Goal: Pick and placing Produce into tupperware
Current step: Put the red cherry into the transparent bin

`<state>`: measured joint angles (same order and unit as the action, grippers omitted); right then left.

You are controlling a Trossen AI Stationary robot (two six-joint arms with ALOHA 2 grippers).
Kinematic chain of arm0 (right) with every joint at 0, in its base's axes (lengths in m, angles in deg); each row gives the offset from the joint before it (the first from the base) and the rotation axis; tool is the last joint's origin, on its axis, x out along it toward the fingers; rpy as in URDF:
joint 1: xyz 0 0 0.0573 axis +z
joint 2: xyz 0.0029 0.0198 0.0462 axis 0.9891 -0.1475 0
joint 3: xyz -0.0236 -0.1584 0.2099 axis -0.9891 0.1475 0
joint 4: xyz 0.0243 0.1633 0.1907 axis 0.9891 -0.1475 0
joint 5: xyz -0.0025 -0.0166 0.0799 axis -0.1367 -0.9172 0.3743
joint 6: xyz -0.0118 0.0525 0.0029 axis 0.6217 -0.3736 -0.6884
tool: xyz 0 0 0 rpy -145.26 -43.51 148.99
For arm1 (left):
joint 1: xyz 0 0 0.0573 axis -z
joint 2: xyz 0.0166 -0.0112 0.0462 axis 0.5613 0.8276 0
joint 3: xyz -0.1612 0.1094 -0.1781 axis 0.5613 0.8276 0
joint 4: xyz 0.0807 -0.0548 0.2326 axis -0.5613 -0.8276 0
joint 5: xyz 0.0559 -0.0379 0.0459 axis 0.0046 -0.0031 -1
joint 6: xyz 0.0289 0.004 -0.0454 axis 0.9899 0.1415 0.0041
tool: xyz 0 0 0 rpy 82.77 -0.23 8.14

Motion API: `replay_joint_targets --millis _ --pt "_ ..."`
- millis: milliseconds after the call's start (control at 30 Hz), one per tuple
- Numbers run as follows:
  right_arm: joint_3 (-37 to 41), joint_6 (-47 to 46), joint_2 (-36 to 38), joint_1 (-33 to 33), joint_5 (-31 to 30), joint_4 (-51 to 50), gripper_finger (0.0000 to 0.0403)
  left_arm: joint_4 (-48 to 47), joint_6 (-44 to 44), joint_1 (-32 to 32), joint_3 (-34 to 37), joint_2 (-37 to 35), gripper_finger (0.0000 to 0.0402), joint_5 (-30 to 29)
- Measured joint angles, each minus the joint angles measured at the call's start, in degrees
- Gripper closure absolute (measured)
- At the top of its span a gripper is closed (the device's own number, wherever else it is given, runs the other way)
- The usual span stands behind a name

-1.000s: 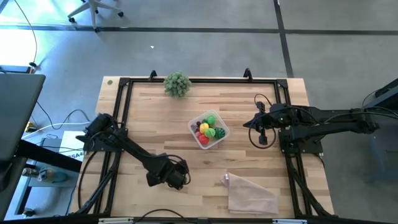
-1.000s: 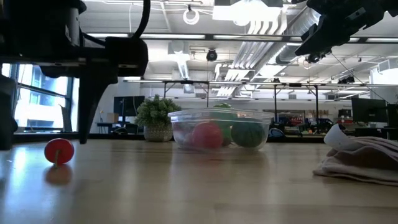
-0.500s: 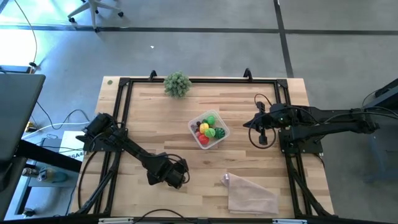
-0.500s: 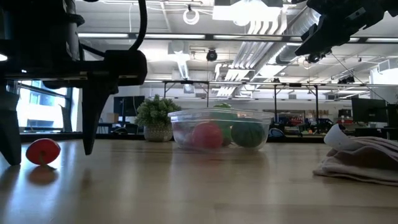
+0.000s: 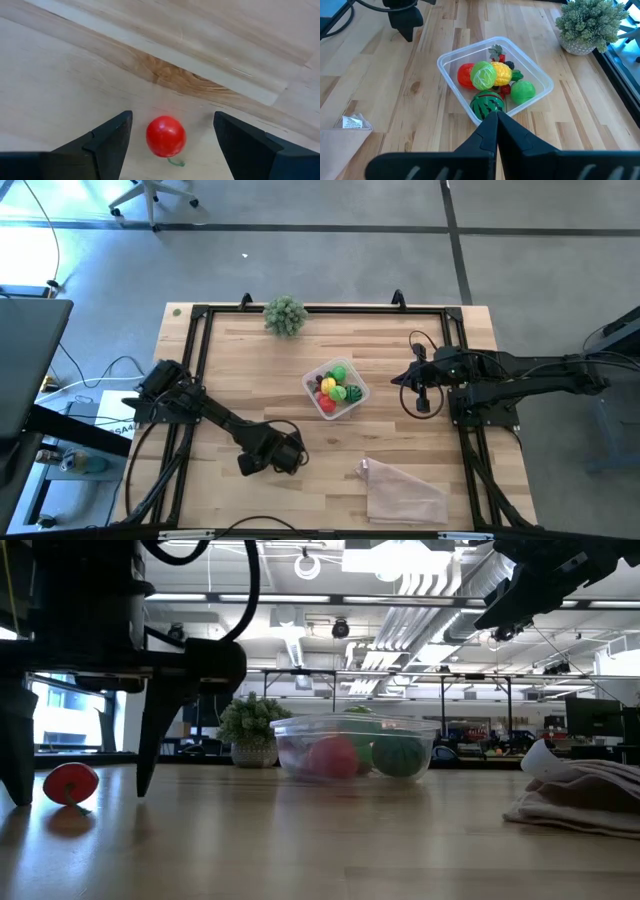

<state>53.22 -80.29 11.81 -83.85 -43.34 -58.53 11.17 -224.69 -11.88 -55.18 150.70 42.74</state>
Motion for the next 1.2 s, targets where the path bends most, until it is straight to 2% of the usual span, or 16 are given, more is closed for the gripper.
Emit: replay_joint_targets --millis 300,667,1000,1200 --pt "0.0 0.0 0.0 0.0 0.01 0.0 0.0402 0.24 -0.15 -0.12 0.04 0.09 0.0127 2.73" --pt "0.0 0.0 0.0 0.0 0.02 0.0 0.0402 0.17 -0.63 -0.14 0.04 0.09 0.0134 2.17" --pt "0.0 0.0 0.0 0.0 0.02 0.0 0.0402 -0.02 -1.31 -0.14 0.04 0.09 0.0232 1.71" --pt "0.0 0.0 0.0 0.0 0.01 0.0 0.0402 -0.4 -1.71 -0.14 0.0 0.09 0.0274 1.46"
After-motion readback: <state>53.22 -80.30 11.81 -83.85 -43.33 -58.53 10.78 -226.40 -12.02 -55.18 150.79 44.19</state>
